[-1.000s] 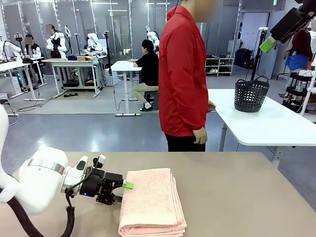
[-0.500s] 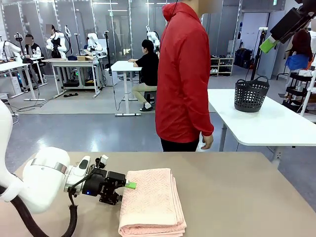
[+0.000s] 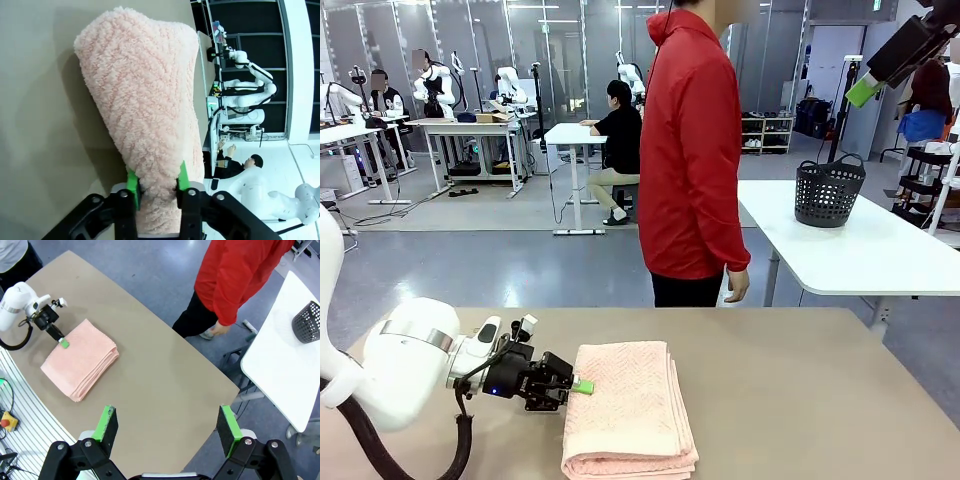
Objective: Fold the towel.
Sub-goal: Pick up the 100 cm Hotel Towel and place it on the left side of the table.
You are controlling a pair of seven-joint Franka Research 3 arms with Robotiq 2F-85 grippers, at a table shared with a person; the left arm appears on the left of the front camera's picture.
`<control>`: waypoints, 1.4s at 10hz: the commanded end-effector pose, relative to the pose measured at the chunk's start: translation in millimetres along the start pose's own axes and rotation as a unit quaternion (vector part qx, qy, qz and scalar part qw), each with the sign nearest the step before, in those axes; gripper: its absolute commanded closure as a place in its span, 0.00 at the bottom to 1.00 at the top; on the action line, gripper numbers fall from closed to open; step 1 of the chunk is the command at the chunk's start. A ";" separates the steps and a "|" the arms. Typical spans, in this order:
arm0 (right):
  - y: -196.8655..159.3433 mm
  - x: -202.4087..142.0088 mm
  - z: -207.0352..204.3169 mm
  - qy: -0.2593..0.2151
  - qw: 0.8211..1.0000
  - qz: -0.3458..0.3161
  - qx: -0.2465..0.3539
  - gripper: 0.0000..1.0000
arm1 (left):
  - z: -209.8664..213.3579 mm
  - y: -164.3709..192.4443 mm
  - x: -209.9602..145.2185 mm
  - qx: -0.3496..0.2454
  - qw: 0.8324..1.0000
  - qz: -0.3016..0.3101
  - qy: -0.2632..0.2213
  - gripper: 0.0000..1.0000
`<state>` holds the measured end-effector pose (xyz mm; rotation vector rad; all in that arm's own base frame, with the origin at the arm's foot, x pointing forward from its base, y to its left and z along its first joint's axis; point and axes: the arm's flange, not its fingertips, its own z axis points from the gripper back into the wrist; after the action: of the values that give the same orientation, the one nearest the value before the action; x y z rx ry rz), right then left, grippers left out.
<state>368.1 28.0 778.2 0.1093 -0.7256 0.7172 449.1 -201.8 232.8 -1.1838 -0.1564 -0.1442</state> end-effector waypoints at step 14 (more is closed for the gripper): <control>-0.1 -1.5 0.9 0.002 1.000 -0.002 -0.002 0.00 | 277.1 24.8 32.1 0.121 0.992 0.033 0.023 1.00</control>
<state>368.2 27.3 778.1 0.1097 -0.7258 0.7159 460.4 55.4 306.6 -0.9465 -0.1303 -0.0841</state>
